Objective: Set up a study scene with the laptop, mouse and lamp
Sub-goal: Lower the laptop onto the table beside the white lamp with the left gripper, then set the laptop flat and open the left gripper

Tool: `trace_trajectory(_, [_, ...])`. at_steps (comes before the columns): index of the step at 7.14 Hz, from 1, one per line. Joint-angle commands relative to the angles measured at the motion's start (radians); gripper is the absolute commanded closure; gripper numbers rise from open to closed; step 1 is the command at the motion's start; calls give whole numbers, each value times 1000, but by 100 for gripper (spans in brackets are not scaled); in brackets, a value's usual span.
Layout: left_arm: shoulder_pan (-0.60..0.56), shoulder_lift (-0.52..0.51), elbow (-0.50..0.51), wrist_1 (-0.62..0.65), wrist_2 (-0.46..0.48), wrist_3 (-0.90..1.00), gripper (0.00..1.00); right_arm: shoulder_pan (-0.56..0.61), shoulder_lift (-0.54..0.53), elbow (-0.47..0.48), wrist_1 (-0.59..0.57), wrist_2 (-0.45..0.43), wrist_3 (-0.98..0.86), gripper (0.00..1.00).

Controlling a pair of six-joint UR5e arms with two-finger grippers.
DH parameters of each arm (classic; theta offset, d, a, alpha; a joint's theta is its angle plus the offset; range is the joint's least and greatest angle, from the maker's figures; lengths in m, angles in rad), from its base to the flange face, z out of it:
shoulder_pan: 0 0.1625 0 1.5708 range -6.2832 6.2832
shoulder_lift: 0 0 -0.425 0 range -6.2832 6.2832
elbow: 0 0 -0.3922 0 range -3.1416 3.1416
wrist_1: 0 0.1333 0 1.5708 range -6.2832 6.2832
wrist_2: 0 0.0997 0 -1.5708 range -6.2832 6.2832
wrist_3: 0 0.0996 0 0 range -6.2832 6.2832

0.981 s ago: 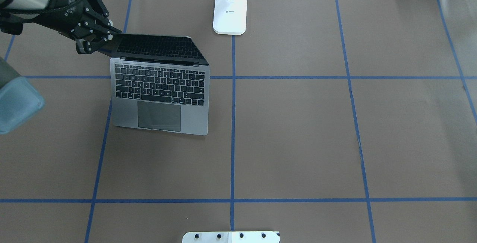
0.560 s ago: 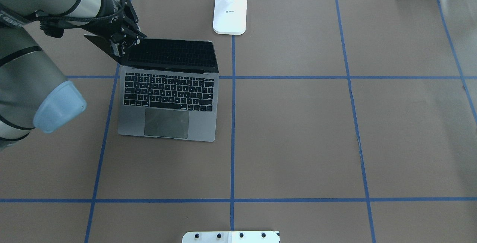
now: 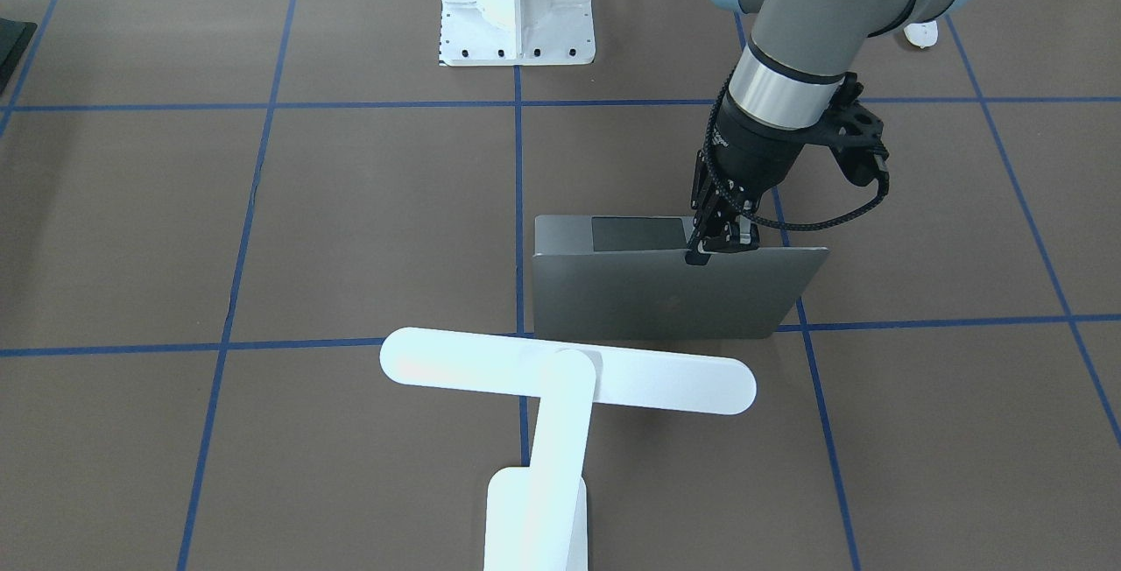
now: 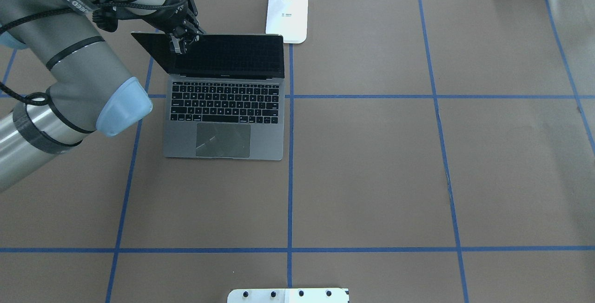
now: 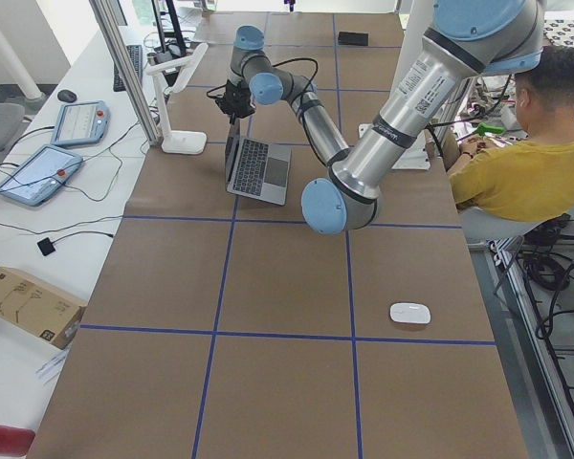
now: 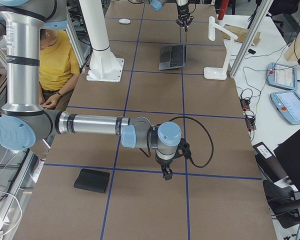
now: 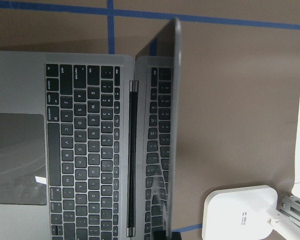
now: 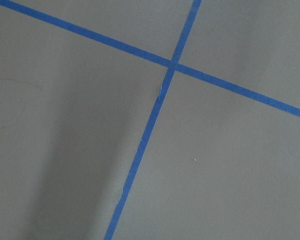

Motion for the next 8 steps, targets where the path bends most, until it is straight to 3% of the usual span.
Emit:
trace_trajectory(1, [0, -42, 81, -39, 0, -8, 100, 0, 0, 0, 0, 0, 0, 0])
trace_trajectory(4, [22, -43, 170, -123, 2, -24, 100, 0, 0, 0, 0, 0, 0, 0])
trace_trajectory(6, [25, -36, 172, -136, 2, -42, 100, 0, 0, 0, 0, 0, 0, 0])
trace_trajectory(7, [24, -33, 170, -136, 0, -39, 59, 0, 0, 0, 0, 0, 0, 0])
trace_trajectory(8, [23, -33, 170, -133, 0, -26, 1, 0, 0, 0, 0, 0, 0, 0])
